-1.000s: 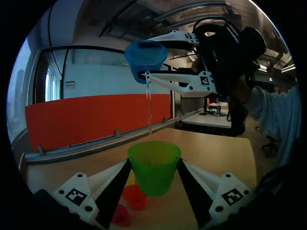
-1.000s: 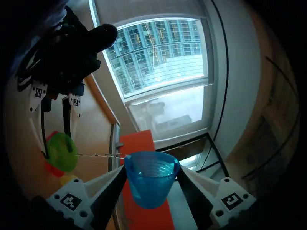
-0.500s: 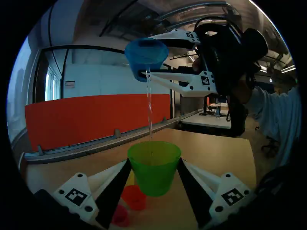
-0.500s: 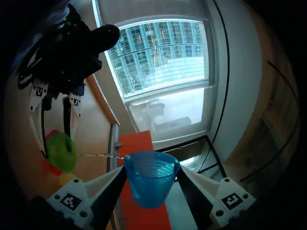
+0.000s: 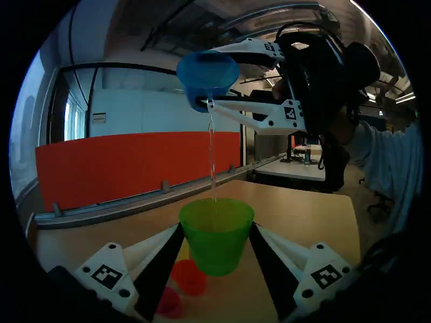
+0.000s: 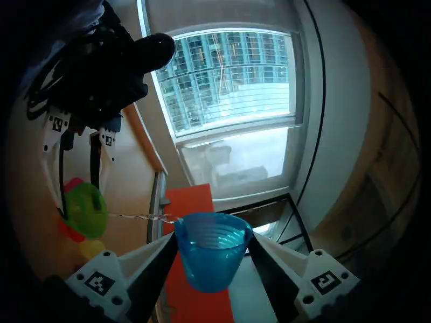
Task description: Pour water
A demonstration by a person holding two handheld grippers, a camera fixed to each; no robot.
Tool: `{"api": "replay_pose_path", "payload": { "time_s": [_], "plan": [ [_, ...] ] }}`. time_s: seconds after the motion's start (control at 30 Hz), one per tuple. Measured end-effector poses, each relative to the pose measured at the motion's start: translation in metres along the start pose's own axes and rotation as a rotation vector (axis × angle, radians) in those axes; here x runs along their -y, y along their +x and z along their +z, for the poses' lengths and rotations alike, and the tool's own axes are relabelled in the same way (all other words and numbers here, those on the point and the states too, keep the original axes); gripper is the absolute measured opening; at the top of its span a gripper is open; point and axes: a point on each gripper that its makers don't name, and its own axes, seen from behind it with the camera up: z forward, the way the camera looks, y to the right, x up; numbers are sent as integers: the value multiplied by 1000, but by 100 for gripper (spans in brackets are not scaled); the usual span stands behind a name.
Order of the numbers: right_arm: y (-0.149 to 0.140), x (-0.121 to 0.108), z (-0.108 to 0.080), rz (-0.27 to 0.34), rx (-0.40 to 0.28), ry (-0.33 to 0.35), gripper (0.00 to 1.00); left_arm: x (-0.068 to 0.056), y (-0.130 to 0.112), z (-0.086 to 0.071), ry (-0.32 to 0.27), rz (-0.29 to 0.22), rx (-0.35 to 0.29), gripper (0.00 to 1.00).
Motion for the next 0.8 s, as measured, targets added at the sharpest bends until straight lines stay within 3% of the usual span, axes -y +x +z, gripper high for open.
{"api": "replay_pose_path", "payload": {
  "time_s": [0.8],
  "plan": [
    [0, -4, 4, -67, 7, -2, 90, 0, 0, 1, 0, -3, -2, 85]
  ]
}}
